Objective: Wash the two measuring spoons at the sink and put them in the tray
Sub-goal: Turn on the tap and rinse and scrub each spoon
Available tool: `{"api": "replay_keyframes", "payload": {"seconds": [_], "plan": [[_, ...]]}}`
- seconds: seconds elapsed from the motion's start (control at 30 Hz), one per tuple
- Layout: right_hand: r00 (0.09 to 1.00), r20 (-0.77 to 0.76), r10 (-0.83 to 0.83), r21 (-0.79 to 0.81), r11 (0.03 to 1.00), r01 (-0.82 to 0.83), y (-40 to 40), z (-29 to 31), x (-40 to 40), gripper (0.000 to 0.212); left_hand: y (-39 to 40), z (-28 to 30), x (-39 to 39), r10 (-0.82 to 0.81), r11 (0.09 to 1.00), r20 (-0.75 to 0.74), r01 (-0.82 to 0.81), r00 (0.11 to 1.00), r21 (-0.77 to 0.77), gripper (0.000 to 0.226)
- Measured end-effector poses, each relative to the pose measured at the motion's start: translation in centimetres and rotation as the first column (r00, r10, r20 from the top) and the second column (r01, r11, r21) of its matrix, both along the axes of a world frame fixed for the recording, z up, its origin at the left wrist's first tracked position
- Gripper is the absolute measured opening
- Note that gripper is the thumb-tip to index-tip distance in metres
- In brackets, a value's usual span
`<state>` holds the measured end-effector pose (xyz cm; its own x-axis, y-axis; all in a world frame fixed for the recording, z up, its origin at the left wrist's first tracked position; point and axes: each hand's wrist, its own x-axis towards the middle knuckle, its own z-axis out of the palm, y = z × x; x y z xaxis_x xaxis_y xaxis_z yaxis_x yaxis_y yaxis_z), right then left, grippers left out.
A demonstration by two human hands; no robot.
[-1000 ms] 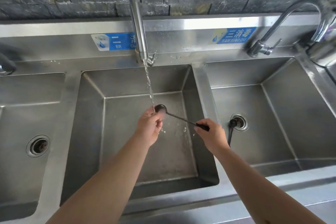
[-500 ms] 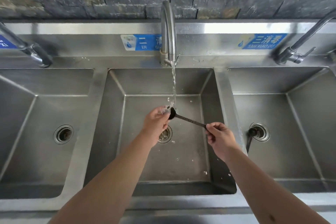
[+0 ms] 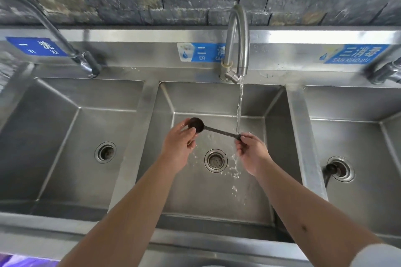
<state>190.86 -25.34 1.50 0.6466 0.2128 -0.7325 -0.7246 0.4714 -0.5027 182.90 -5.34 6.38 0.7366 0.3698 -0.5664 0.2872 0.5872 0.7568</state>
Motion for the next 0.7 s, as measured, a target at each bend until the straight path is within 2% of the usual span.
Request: {"api": "replay_keyframes", "payload": {"seconds": [0.17, 0.27, 0.33, 0.43, 0.5, 0.57, 0.63, 0.7], "plan": [[0.997, 0.053, 0.056, 0.02, 0.998, -0.057, 1.1, 1.2, -0.7, 0.021, 1.3, -0.1, -0.6, 0.036, 0.999, -0.01, -0.036, 0.999, 0.013, 0.039], [0.989, 0.12, 0.085, -0.026, 0.996, -0.083, 0.0, 2.0, -1.2, 0.023, 1.2, -0.5, -0.5, 0.015, 0.994, -0.079, -0.006, 0.997, 0.109, 0.043], [0.971, 0.197, 0.133, -0.122, 0.986, -0.11, -1.4, 2.7, -1.7, 0.022, 0.5, -1.0, -0.3, -0.035, 0.99, -0.108, 0.049, 0.994, 0.133, 0.045], [0.902, 0.351, 0.252, -0.392, 0.914, -0.102, -3.6, 4.0, -2.6, 0.018, -1.6, -1.9, 0.5, -0.053, 0.999, -0.1, 0.053, 0.994, -0.008, 0.04], [0.832, 0.406, 0.379, -0.582, 0.809, -0.084, -5.1, 4.8, -3.6, 0.019, -3.4, -2.4, 1.2, -0.05, 0.987, -0.119, 0.031, 0.992, -0.156, 0.025], [0.732, 0.427, 0.53, -0.749, 0.661, -0.041, -6.1, 5.7, -4.9, 0.024, -5.2, -2.9, 1.8, -0.072, 0.959, -0.128, 0.033, 0.989, -0.283, 0.014], [0.557, 0.49, 0.671, -0.846, 0.52, 0.118, -6.7, 6.3, -6.4, 0.026, -7.0, -3.2, 2.4, -0.109, 0.927, -0.135, 0.052, 0.985, -0.37, 0.016], [0.334, 0.503, 0.797, -0.859, 0.416, 0.3, -7.0, 6.5, -7.7, 0.014, -8.6, -3.2, 2.7, -0.183, 0.896, -0.128, 0.111, 0.975, -0.429, 0.019]]}}
